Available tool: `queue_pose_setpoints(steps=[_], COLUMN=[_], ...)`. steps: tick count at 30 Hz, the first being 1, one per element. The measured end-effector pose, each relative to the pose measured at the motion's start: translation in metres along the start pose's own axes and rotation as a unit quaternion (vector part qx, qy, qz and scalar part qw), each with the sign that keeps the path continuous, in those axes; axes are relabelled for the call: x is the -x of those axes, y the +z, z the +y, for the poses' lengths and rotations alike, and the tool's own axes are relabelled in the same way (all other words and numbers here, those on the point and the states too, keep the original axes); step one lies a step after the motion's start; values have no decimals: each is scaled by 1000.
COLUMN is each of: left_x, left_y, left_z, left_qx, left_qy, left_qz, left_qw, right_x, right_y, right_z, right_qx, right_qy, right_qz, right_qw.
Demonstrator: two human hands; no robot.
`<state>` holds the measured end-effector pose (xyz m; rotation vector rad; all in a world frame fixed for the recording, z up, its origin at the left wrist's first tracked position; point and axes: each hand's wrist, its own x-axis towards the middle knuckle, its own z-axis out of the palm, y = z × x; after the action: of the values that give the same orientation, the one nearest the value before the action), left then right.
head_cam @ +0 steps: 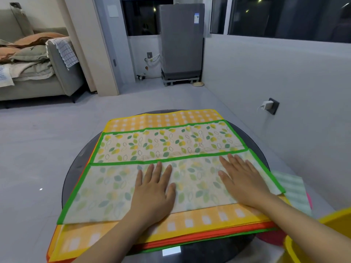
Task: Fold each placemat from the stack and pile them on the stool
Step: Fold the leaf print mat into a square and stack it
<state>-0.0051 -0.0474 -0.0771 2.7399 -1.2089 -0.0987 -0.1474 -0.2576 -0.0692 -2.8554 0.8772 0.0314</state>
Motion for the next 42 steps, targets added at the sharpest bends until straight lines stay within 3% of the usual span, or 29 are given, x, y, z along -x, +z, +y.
queue_pose_setpoints(steps=[11, 21, 32, 42], left_x=[0, -1, 29, 31], left_y=[-1, -4, -18, -28], left_z=[3, 5, -114, -111], left_qx=[-5, 14, 1, 29], left_qy=[-1, 0, -88, -78], left_qz=[-6, -14, 11, -8], left_qw=[1000, 1000, 996, 997], right_x=[-4, -14, -14, -11], right_y=[-8, 9, 13, 10], right_z=[1, -93, -95, -99], right_qx=[-23, -38, -1, -18], right_qy=[29, -121, -116, -118], right_qz=[-8, -15, -17, -21], right_qw=[999, 992, 993, 993])
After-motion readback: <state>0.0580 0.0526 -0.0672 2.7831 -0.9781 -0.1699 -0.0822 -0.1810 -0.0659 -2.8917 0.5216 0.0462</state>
